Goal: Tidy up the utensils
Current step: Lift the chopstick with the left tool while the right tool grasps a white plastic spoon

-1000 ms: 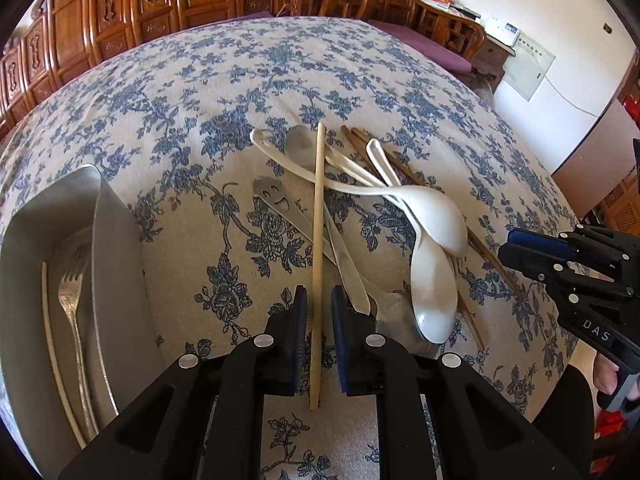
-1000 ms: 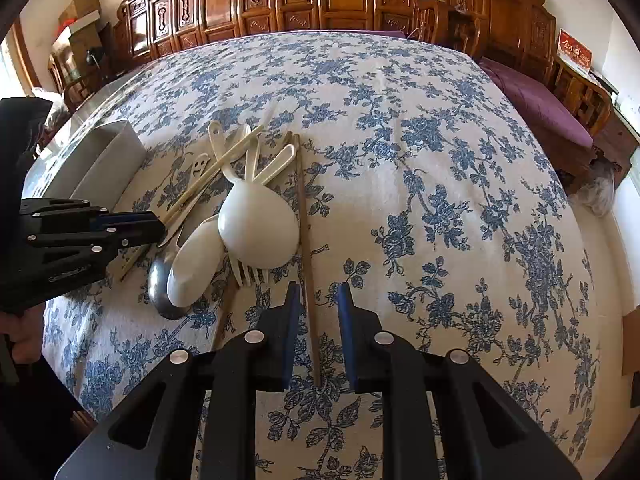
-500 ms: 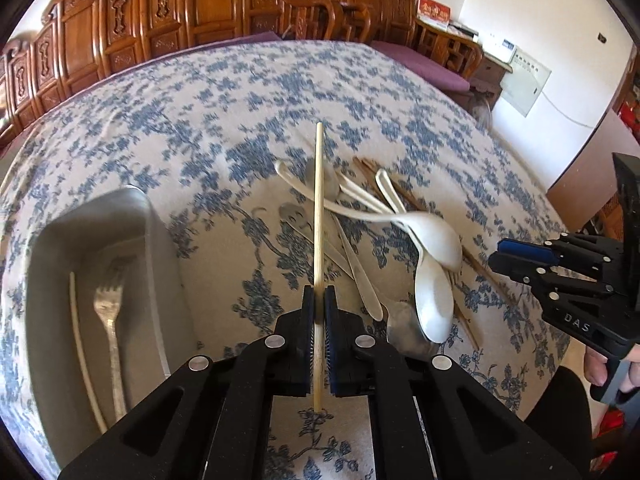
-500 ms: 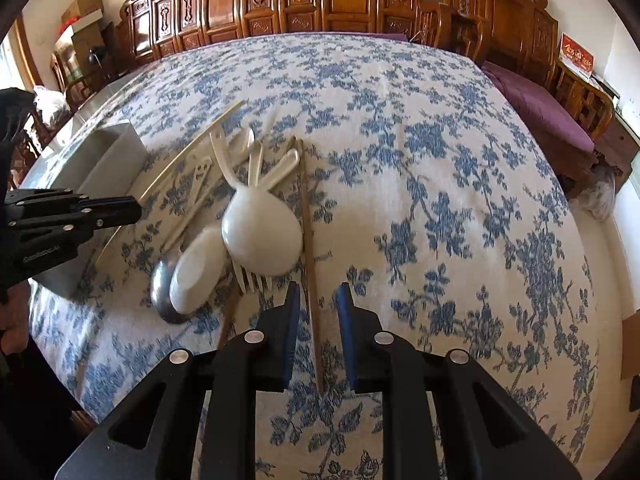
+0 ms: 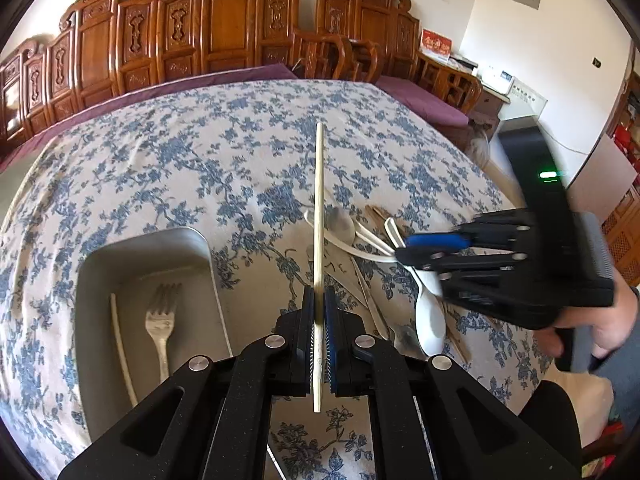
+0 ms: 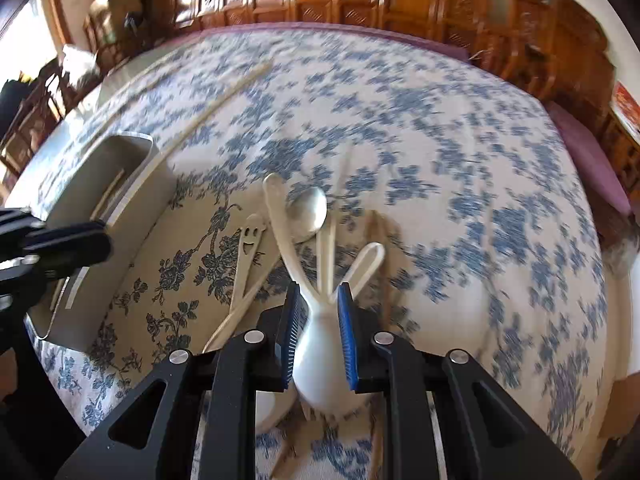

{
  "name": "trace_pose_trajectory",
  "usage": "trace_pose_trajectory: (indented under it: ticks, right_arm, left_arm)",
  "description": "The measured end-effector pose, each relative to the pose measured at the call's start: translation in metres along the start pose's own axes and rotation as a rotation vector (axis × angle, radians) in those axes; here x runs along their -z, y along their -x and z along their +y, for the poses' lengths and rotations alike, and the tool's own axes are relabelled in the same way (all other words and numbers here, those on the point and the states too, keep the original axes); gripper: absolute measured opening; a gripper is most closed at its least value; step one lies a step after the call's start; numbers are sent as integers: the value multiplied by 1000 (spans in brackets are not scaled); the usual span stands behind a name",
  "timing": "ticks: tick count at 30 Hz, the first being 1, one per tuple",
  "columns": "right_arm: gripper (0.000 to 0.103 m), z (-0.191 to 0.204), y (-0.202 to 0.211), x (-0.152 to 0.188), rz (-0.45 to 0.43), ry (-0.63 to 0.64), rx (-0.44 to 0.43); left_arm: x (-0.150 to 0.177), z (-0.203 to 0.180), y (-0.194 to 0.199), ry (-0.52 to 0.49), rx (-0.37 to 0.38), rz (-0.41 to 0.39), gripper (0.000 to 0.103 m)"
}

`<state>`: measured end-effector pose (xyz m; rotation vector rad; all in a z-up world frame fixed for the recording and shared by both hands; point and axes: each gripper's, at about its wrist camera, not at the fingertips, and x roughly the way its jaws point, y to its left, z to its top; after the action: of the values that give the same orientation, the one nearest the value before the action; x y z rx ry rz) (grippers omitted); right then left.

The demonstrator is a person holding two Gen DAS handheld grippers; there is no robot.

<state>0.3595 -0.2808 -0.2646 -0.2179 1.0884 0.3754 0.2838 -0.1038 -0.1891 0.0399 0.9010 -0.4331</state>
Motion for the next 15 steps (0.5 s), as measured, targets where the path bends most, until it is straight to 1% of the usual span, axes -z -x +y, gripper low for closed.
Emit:
trace_pose_trajectory:
  ticks: [4, 7, 10, 13, 15]
  right_arm:
    - [21, 7, -16, -7, 79, 72, 0]
    - [21, 6, -17, -11, 106, 88, -7]
    - [24, 7, -15, -12, 135, 116, -26]
    - [24, 8, -16, -11, 153, 134, -23]
    - [27, 10, -16, -11, 162, 149, -20]
  left_arm:
    - [-1, 2, 8, -6, 7, -16, 4]
    - [-1, 4, 13, -2, 10, -26, 4]
    - [-2, 5, 15, 3, 14, -30, 4]
    - [-2, 6, 15, 4, 14, -30, 4]
    - [-2, 6, 15, 3, 14, -31, 4]
